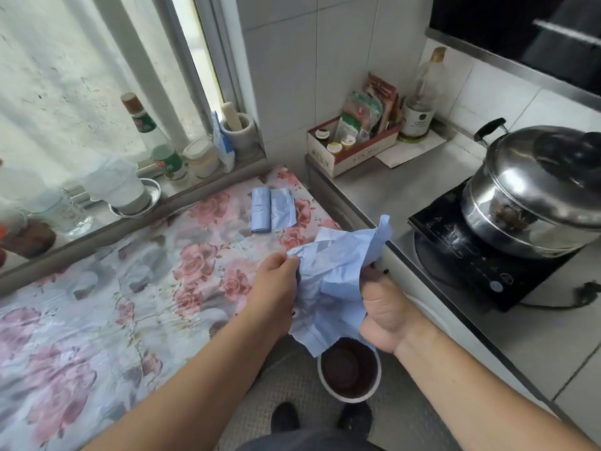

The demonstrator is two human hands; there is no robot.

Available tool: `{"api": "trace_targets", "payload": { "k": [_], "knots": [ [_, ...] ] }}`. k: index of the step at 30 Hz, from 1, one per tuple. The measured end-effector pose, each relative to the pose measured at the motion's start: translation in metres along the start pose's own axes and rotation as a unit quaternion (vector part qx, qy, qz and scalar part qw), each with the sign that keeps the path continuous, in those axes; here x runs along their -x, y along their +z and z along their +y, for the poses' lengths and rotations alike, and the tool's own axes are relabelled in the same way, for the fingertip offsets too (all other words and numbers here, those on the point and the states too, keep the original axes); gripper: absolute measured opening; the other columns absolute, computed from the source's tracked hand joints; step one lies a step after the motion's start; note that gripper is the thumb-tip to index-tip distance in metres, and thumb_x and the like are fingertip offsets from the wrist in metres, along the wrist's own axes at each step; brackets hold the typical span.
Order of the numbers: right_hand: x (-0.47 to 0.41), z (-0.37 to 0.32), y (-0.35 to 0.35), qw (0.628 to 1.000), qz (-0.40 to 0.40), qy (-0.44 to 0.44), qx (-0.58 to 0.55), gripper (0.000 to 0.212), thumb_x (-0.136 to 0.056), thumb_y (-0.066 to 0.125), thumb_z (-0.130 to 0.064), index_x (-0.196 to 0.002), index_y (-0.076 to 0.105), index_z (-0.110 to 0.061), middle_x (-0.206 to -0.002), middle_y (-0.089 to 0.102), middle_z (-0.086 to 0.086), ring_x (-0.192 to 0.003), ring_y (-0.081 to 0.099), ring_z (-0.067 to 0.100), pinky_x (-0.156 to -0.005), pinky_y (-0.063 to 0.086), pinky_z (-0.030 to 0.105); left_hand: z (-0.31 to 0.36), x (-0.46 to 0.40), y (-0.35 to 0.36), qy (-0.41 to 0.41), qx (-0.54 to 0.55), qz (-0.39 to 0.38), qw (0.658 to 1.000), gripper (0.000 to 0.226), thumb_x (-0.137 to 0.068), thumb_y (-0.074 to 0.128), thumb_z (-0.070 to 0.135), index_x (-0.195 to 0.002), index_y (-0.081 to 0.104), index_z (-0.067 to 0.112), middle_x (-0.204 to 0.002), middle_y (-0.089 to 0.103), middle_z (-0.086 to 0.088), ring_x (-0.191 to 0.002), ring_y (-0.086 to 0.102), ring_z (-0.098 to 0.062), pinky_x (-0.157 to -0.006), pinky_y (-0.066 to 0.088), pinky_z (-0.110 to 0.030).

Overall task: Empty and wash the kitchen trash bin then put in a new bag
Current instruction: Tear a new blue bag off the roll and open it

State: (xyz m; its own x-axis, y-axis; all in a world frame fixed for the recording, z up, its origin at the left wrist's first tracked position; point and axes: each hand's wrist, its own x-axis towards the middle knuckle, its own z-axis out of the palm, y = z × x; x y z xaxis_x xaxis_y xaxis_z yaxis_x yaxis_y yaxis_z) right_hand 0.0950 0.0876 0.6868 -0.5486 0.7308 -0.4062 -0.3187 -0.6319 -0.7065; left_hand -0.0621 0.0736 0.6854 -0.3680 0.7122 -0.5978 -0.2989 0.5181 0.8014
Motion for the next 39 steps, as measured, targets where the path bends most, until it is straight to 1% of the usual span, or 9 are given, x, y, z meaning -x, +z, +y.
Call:
{"api": "trace_targets", "payload": {
  "k": [4,10,16,22,26,31,33,36,39],
  "knots": [
    [0.000,0.007,0.004,1.000,0.028,-0.013,-0.004,0.031,-0.082,0.069,-0.007,-0.112,0.075,-0.009,-0.118,0.071,0.022,-0.105,0.068,0.038,-0.089,0.056,0.049,-0.005,-0.012,-0.024,-0.008,0.017,-0.001,1.000,0.018,-0.101,0.051,0.017,-0.103,0.067,0.008,-0.106,0.071,-0.021,-0.089,0.069,-0.031,-0.079,0.061,-0.047],
    [0.006,0.014,0.001,0.992,0.111,-0.057,0.003,0.029,-0.079,0.065,0.001,-0.064,0.074,-0.022,-0.078,0.073,0.007,-0.076,0.067,0.022,-0.072,0.053,0.034,-0.012,-0.034,-0.069,0.002,0.004,0.021,1.000,0.020,-0.099,0.049,0.012,-0.081,0.059,0.013,-0.079,0.058,-0.011,-0.063,0.060,-0.025,-0.044,0.052,-0.034],
    [0.012,0.027,-0.004,0.979,0.196,-0.051,0.016,0.019,-0.090,0.059,0.004,-0.081,0.051,-0.011,-0.081,0.069,0.011,-0.075,0.065,0.024,-0.070,0.053,0.040,-0.019,-0.049,-0.100,-0.004,-0.050,0.021,0.999,0.030,-0.099,0.052,0.019,-0.071,0.062,0.024,-0.085,0.054,-0.012,-0.071,0.057,-0.029,-0.046,0.054,-0.040],
    [0.023,0.031,-0.009,0.979,0.202,-0.023,-0.007,0.021,-0.077,0.069,-0.004,-0.090,0.053,-0.010,-0.092,0.066,0.015,-0.080,0.064,0.024,-0.069,0.052,0.035,-0.016,-0.045,-0.105,0.014,-0.062,0.021,0.998,0.043,-0.101,0.051,0.020,-0.062,0.066,0.030,-0.084,0.056,-0.012,-0.071,0.058,-0.027,-0.051,0.057,-0.044],
    [0.030,0.027,-0.016,0.971,0.148,0.027,-0.186,0.031,-0.082,0.067,-0.019,-0.111,0.067,-0.007,-0.100,0.071,0.012,-0.082,0.068,0.020,-0.068,0.059,0.028,-0.015,-0.039,-0.095,-0.061,0.071,-0.017,0.995,0.023,-0.104,0.051,0.019,-0.093,0.071,0.016,-0.086,0.074,-0.018,-0.067,0.072,-0.035,-0.059,0.059,-0.053],
    [0.037,0.046,-0.023,0.963,0.096,0.111,-0.225,0.068,-0.067,0.087,-0.043,-0.125,0.066,-0.014,-0.114,0.071,0.013,-0.091,0.069,0.026,-0.066,0.058,0.034,-0.030,-0.018,-0.069,-0.140,0.156,-0.104,0.972,0.041,-0.103,0.051,0.023,-0.131,0.061,-0.005,-0.134,0.063,-0.028,-0.125,0.060,-0.041,-0.115,0.041,-0.053],
    [0.041,0.044,-0.026,0.972,0.042,0.105,-0.206,0.089,-0.052,0.096,-0.045,-0.131,0.063,-0.019,-0.120,0.068,0.012,-0.095,0.065,0.024,-0.066,0.054,0.032,-0.036,-0.012,-0.058,-0.152,0.167,-0.107,0.968,0.038,-0.104,0.051,0.022,-0.131,0.062,-0.003,-0.133,0.065,-0.024,-0.116,0.065,-0.036,-0.115,0.041,-0.048],
    [0.051,0.027,-0.035,0.985,-0.050,0.090,-0.138,0.088,-0.056,0.097,-0.026,-0.136,0.059,-0.016,-0.133,0.063,0.012,-0.110,0.064,0.027,-0.077,0.055,0.034,-0.042,-0.008,-0.047,-0.192,0.202,-0.102,0.955,0.039,-0.103,0.051,0.017,-0.136,0.057,-0.003,-0.124,0.065,-0.022,-0.115,0.062,-0.032,-0.117,0.038,-0.046],
    [0.062,0.006,-0.037,0.970,-0.109,0.058,0.207,0.072,-0.071,0.081,-0.005,-0.137,0.054,-0.016,-0.131,0.066,0.001,-0.121,0.061,0.018,-0.097,0.051,0.034,-0.033,-0.002,-0.038,-0.234,0.256,-0.097,0.933,0.032,-0.100,0.050,0.006,-0.129,0.057,-0.006,-0.107,0.066,-0.019,-0.104,0.067,-0.030,-0.111,0.046,-0.040]
  ]
}}
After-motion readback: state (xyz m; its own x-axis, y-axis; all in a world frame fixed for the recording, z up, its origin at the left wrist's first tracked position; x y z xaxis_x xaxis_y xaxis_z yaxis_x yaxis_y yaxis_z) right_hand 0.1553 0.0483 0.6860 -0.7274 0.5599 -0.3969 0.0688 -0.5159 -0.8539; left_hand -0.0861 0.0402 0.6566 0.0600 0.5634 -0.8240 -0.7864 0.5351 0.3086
